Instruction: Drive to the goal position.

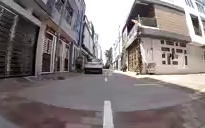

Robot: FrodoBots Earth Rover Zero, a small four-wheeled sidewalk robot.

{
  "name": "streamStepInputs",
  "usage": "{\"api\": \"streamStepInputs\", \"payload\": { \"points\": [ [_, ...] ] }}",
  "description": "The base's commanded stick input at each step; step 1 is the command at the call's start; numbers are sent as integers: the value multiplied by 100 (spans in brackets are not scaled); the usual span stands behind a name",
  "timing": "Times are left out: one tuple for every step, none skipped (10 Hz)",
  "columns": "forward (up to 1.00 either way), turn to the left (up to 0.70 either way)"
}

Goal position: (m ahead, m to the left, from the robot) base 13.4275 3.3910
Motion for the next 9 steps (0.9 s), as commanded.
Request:
{"api": "streamStepInputs", "payload": {
  "points": [
    [100, -9],
    [100, -39],
    [100, -39],
    [100, -39],
    [100, -39],
    [100, -39],
    [100, -39],
    [100, 1],
    [100, 1]
  ]
}}
